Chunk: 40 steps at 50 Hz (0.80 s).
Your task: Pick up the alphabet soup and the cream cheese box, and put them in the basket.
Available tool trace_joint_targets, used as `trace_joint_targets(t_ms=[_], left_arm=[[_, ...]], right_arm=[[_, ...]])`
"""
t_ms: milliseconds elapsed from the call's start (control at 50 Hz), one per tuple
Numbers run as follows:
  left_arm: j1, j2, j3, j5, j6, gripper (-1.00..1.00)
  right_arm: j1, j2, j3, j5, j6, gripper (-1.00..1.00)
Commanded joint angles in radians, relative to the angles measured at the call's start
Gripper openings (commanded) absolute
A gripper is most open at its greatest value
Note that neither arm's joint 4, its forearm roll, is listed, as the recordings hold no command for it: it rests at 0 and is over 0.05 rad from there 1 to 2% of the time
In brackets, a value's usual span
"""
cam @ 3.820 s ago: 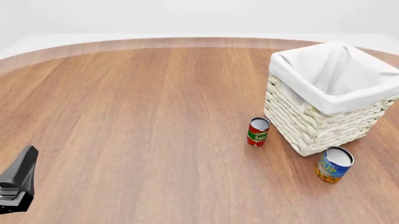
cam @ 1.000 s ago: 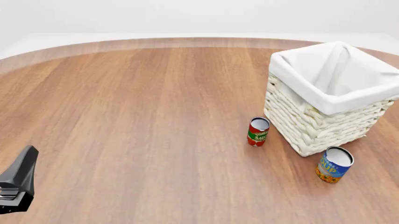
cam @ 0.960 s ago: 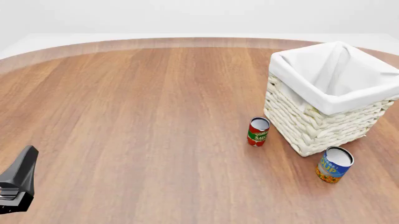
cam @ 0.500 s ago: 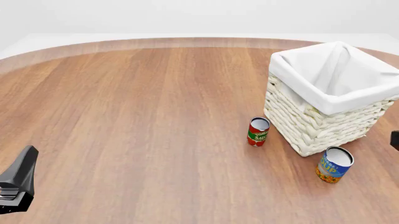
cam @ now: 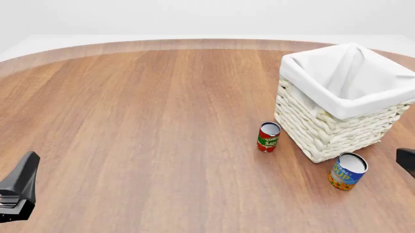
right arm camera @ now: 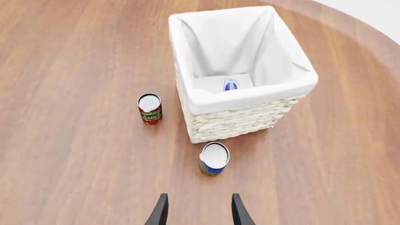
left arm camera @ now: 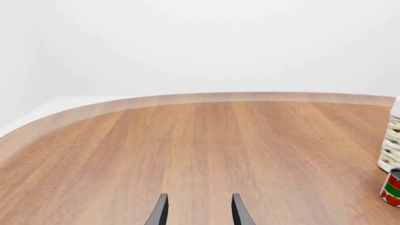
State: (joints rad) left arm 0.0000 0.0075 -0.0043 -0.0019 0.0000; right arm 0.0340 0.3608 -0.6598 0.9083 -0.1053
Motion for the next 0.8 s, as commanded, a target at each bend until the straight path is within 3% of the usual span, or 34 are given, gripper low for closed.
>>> trace_joint_targets(t_ms=[20, 540, 800], left_arm=[[0.0, 0.0, 0.0, 0.0, 0.0, 1.0], [0.0, 0.0, 0.0, 0.0, 0.0, 1.0], [0.0, 0.0, 0.0, 0.0, 0.0, 1.0]], right_arm=[[-0.001, 0.0, 0.021, -0.007, 0.002, 1.0], [-0.012, 0.004, 0.145, -0.084, -0.001, 1.0], [-0.016, 0.028, 0.134, -0.079, -0.001, 1.0]])
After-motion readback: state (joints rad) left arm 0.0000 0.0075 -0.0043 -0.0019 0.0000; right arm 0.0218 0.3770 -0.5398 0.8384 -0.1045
